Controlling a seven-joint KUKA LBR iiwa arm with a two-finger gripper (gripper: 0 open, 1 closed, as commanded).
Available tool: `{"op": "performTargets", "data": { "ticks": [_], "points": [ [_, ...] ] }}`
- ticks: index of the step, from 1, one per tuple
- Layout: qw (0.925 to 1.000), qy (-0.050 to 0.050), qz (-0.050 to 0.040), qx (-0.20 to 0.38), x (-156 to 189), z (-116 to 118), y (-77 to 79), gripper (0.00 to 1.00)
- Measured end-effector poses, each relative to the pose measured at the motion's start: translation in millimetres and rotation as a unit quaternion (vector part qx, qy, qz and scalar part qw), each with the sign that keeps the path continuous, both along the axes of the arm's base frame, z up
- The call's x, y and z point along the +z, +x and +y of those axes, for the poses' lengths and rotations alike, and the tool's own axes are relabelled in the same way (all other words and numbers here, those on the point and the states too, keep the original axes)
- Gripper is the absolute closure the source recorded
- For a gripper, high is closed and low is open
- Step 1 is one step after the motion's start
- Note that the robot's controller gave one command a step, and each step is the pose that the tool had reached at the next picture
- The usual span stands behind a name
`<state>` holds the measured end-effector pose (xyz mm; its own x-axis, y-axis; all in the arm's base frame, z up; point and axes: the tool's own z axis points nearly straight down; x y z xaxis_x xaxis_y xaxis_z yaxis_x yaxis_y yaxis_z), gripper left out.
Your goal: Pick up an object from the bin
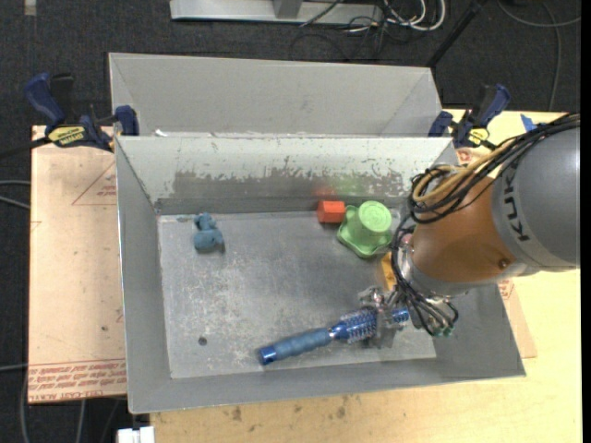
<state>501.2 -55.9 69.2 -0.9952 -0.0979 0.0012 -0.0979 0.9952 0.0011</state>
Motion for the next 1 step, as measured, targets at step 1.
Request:
{"op": "performTargets", "data": {
  "ticks": [1],
  "points": [
    [0.9999,-0.001,-0.0057,0.016,176.5,-1.8,-2.5,1.0]
  ]
}}
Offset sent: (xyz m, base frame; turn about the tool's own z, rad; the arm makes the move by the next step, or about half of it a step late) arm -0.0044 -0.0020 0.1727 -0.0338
